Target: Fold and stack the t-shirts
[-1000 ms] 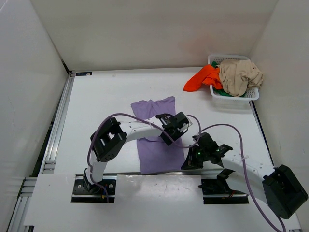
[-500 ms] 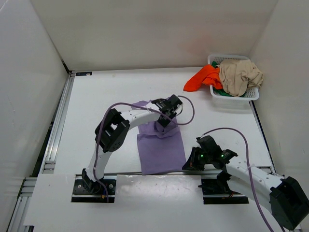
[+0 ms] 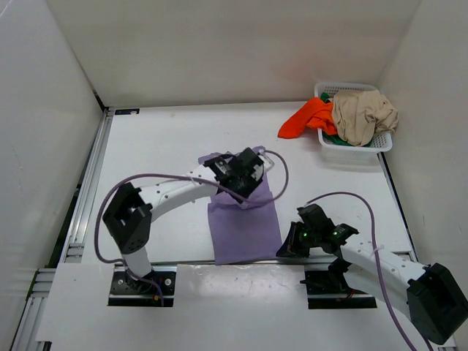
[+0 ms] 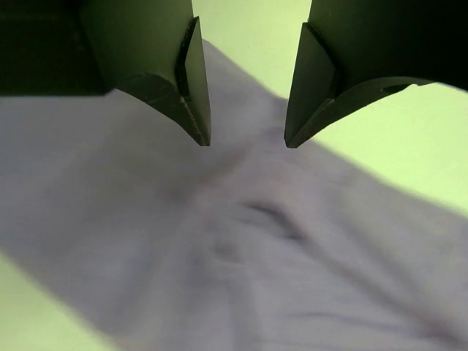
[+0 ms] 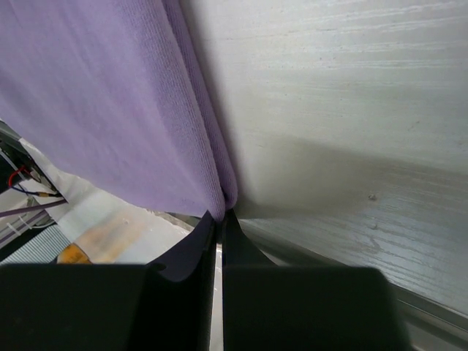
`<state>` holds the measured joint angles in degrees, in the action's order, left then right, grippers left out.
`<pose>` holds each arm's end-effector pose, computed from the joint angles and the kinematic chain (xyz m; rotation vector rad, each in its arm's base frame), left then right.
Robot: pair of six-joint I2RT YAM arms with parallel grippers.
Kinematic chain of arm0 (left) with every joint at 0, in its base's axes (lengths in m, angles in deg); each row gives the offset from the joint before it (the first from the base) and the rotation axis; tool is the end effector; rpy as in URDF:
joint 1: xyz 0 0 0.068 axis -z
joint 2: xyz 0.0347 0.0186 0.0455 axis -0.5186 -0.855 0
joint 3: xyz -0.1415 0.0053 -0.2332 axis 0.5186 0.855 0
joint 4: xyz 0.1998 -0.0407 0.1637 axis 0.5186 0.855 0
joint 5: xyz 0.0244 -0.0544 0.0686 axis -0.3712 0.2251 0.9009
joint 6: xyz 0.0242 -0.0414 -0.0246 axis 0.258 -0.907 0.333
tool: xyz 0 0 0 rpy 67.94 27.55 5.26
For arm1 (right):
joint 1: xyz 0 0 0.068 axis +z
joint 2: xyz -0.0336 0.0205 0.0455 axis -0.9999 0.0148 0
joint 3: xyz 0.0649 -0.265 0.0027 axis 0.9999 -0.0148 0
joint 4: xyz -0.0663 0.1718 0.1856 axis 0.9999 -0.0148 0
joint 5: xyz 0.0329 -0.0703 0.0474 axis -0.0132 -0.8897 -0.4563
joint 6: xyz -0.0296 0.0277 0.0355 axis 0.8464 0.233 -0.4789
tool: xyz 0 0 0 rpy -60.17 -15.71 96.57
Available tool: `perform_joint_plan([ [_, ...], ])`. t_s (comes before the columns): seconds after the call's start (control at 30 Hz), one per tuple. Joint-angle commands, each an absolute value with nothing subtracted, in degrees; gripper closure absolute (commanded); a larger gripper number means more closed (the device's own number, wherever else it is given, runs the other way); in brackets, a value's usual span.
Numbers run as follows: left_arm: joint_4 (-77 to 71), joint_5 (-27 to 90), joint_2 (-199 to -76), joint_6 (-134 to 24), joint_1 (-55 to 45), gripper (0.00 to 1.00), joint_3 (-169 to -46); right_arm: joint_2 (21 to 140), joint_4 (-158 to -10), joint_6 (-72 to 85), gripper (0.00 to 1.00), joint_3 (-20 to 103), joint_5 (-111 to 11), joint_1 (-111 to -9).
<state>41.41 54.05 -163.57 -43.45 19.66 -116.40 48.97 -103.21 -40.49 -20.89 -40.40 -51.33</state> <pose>0.2419 -0.2838 0.2462 1.0512 2.3910 0.0213 0.1061 0.0955 0.1285 0.2624 2.7852 0.9061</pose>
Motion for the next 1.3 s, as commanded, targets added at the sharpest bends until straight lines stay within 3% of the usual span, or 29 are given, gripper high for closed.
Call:
perform_joint_plan([
  [0.0,46.7,40.9,-160.9,-43.4,24.4,0.45,-114.4,50.6,-108.1,-39.2,1.0,-20.0,-44.1,-51.6],
  [0.1,51.9,35.2,-165.9,-43.4,26.3,0.54,-115.9,50.6,-108.1,-39.2,1.0,-20.0,-44.1,-51.6],
  [0.5,49.8,35.8,-179.0,-43.4,24.8,0.54,-125.3,47.6,-110.2,-40.9,1.0,-21.1,-44.6,-51.6],
  [0.93,53.2,36.6,-189.8,-43.4,13.9,0.53,-140.0,44.4,-111.3,-42.5,1.0,-23.3,-44.6,-51.6],
  [1.13,55.0,38.9,-186.5,-43.4,8.9,0.46,-146.1,47.7,-111.3,-41.3,1.0,-20.8,-44.6,-51.6],
  [1.27,56.4,39.4,-178.3,-43.4,6.5,0.42,-140.0,50.3,-110.1,-40.1,1.0,-18.5,-44.6,-51.6],
])
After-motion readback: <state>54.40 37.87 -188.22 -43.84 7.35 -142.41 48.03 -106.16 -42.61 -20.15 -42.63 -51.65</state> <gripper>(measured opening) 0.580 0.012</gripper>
